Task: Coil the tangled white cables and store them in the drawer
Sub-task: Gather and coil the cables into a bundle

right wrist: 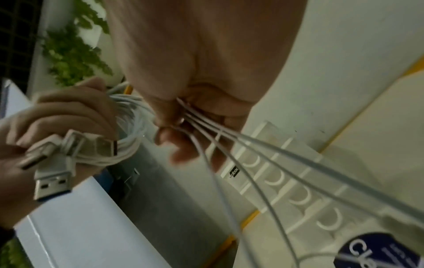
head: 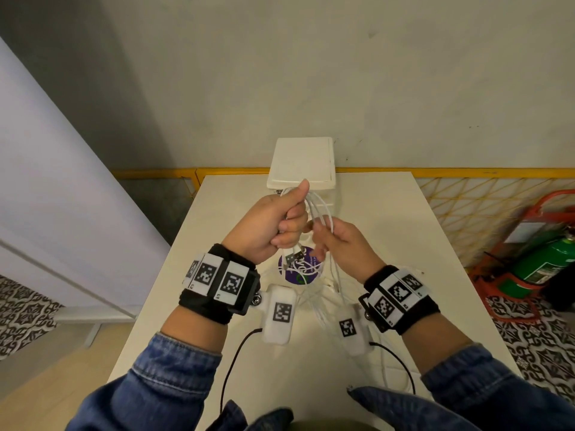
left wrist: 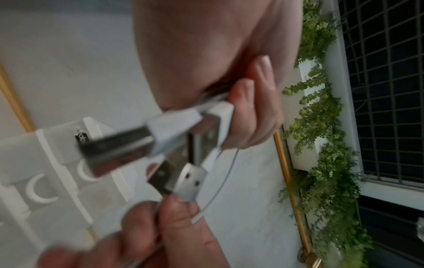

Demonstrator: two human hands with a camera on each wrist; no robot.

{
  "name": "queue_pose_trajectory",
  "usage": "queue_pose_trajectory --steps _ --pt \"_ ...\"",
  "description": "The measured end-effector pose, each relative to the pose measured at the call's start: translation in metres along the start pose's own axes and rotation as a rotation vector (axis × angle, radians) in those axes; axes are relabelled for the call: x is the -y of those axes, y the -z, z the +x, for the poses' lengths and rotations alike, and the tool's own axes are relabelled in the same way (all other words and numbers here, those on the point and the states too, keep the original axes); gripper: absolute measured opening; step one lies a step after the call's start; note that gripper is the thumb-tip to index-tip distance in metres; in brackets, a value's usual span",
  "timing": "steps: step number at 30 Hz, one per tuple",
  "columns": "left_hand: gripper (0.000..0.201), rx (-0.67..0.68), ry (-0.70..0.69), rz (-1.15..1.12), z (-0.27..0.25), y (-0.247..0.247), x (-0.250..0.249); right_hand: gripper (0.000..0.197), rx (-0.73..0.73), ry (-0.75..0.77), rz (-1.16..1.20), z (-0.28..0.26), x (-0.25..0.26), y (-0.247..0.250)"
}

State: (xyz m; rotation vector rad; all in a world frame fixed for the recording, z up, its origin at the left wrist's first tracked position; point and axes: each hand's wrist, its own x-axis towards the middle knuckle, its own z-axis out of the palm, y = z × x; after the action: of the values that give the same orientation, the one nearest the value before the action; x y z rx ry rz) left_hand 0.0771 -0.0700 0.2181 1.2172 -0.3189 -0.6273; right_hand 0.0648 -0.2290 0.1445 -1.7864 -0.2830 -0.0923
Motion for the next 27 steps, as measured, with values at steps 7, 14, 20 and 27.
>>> queue_pose_trajectory --steps 7,14,20,27 --pt "0.055 0.234 -0.134 -0.345 -0.002 -0.014 -0.003 0.015 -0.074 0.001 0.072 0.008 -0.008 -0.018" --pt "0.053 -0.024 -0.438 -0.478 0.006 -0.019 -0.008 0.029 0.085 -0.099 -0.014 -0.009 -0.011 -0.04" --pt "0.049 -0.34 -0.578 -0.355 0.011 0.003 -0.015 0.019 0.194 -0.069 -0.076 -0.024 -0.031 -0.043" --pt "0.043 -0.593 -0.58 0.161 0.011 0.026 -0.001 0.035 0.166 0.187 -0.328 -0.031 -0.013 -0.038"
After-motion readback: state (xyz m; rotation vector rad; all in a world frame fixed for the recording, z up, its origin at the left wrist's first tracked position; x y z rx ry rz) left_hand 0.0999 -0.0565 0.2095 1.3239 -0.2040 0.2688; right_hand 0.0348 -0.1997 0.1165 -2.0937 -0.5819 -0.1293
